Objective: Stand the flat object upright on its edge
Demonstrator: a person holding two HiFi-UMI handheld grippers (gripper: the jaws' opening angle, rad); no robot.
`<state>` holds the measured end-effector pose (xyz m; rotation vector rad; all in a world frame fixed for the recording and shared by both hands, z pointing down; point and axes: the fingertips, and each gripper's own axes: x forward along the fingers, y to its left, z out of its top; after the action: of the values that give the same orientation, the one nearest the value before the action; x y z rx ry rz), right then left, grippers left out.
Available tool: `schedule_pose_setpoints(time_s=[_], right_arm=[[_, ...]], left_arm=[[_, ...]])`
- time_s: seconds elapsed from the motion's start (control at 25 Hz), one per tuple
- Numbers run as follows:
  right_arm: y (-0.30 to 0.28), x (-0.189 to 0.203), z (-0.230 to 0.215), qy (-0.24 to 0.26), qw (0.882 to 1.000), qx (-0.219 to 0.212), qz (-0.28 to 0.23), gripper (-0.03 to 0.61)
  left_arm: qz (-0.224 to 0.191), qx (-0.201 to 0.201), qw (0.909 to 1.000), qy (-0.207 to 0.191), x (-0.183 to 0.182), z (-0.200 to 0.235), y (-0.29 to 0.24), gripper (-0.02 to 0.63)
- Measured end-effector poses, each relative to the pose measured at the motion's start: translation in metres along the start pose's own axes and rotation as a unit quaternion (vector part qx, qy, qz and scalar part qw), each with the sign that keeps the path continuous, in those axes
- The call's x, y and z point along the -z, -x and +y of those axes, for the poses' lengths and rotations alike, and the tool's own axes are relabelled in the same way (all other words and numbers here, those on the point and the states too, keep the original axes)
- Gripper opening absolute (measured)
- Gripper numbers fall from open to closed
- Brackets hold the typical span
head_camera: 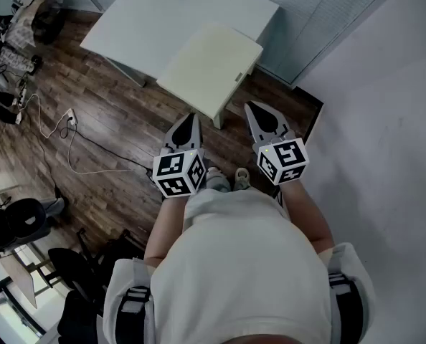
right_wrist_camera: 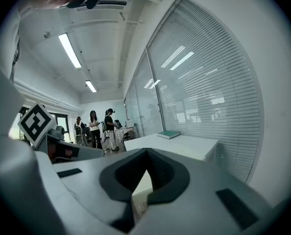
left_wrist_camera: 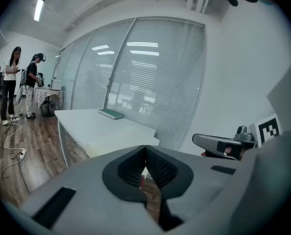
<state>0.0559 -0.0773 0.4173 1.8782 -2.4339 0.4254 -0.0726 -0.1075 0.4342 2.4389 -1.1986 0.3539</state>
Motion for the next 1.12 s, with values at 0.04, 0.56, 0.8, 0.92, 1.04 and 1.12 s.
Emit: schedule_pose_setpoints(time_s=[0.04, 0.56, 0.8, 0.92, 1.04, 1.12], right_arm=[[0.004, 0.001, 0.001, 0.000, 1.000, 0.006, 0.000, 0.017], [0.039, 0.011, 0.014, -0.014, 0.999, 0.038, -0.008, 0.017], [0.039, 0.019, 0.030, -0.021, 0.999, 0.027, -0.001, 0.017], [0.038, 0.022, 0.040, -0.022, 1.000, 0.023, 0.002, 0.017], [0.037, 0.026, 0.046, -0.027, 0.999, 0.023, 0.004, 0.017], [0.037, 0.028, 0.048, -0.032, 0.999, 0.025, 0.006, 0.017]], left_arm=[[0.003, 0.003, 1.0000, 0.006, 0.004, 0.000, 0.004, 0.020], [-0.003, 0.008, 0.9992, 0.038, 0.030, 0.008, 0.037, 0.020], [-0.003, 0.010, 0.9991, 0.040, 0.034, 0.012, 0.050, 0.020], [0.001, 0.013, 0.9992, 0.037, 0.036, 0.016, 0.054, 0.020], [0.003, 0.018, 0.9991, 0.038, 0.038, 0.021, 0.057, 0.020], [0.003, 0.022, 0.9991, 0.036, 0.038, 0.022, 0.059, 0.020]])
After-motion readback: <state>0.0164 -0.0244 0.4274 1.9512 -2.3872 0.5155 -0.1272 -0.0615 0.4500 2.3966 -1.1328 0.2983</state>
